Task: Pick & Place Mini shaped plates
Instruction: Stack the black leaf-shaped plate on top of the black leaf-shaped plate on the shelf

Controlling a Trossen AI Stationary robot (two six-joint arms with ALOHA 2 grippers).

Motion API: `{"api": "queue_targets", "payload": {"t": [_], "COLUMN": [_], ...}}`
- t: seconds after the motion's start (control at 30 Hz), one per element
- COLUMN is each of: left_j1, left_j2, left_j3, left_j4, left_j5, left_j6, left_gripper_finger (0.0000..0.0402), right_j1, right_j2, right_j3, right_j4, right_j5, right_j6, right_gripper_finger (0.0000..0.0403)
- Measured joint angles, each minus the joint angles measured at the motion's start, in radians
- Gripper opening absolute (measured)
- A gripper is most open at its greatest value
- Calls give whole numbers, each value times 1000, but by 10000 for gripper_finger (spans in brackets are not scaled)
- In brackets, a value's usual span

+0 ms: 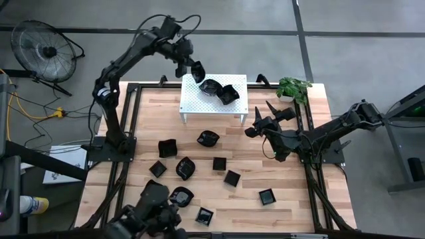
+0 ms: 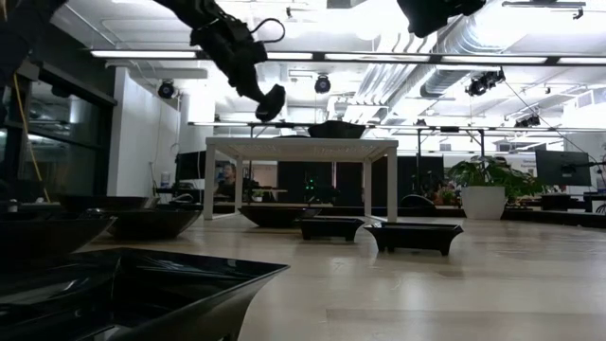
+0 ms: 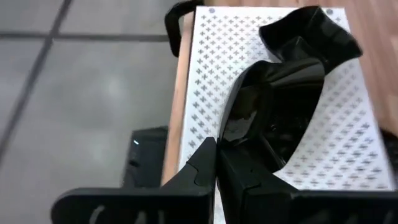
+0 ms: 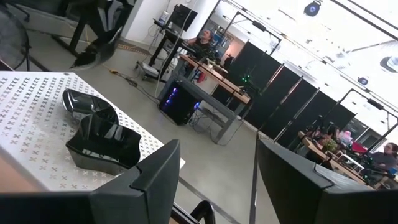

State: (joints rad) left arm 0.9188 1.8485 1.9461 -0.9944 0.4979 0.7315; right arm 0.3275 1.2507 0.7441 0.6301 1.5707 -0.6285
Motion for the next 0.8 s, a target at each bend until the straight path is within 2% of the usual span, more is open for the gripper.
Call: {"api": "queue_targets", "payload": {"t": [0.4, 0.57, 0.8], "left_j1": [-58, -84, -144], "left_j2": [38, 37, 37], "left_j3": [38, 37, 38], "left_j4": [7, -8, 14], "left_j5": [-43, -53, -70], "left_j6": [352, 424, 416], "left_gripper_finger": [0, 0, 0], "right_j1": [0, 0, 0], "right_j2": [0, 0, 0], "right_j3": [0, 0, 0], "right_j4": [-13, -13, -13], "right_j5": [0, 0, 0], "right_j6": [0, 2, 21], "right_gripper_finger": [209, 209, 209]}}
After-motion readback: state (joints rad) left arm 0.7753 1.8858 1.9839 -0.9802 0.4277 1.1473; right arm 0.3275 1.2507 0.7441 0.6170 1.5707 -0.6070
